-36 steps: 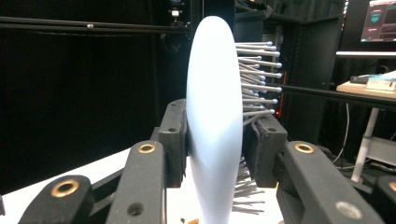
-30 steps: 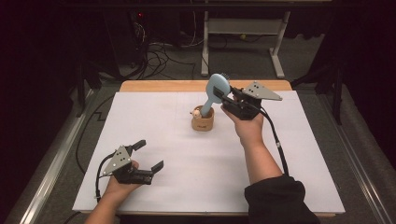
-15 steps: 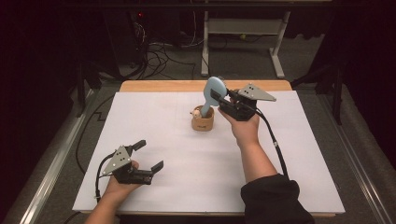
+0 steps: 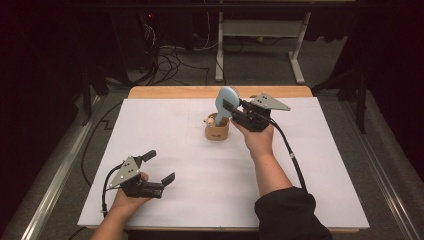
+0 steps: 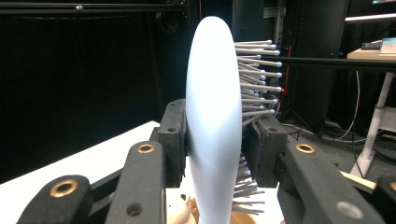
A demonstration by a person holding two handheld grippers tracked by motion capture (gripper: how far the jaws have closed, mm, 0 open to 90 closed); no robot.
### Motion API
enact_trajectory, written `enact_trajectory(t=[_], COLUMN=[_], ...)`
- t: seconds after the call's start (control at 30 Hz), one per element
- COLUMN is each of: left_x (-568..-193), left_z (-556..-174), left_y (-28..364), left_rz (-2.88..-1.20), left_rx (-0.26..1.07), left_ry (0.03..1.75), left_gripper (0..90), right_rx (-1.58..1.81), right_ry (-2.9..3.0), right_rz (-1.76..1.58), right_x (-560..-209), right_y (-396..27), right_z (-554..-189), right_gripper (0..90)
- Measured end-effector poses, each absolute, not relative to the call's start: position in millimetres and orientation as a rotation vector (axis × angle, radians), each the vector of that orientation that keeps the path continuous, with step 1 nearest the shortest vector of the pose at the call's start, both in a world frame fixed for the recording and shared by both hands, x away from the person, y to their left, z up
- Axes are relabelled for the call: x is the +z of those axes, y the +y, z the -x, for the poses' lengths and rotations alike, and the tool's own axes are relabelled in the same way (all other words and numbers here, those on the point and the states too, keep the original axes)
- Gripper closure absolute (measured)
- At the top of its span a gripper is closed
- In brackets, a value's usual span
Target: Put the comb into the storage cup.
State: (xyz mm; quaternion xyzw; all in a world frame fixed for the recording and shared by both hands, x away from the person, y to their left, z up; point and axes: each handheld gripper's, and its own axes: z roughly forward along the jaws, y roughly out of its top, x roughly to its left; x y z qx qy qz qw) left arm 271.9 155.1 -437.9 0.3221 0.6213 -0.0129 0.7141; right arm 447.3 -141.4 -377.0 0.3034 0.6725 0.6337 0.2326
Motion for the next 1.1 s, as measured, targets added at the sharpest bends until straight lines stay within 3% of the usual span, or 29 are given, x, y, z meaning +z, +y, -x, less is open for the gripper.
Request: enact_trajectory(t=[0.67, 1.1], left_x=[-438.3, -439.6], left_z=[-272.0, -271.7], left_y=[155.4, 155.2], left_rz=[-0.713, -0.738], left_rx=[-0.030, -0.024], left_ry=[1.381, 1.365], left_gripper=[0.5, 0.6], right_rx=[1.743, 1.714], right_ry=[1.848, 1.852], right_rz=[-0.846, -0.875], right_x=[-382.8, -380.9], right_y=[-138.5, -141.3], right_z=[-451.5, -449.7], right_gripper=[64.1, 58.9])
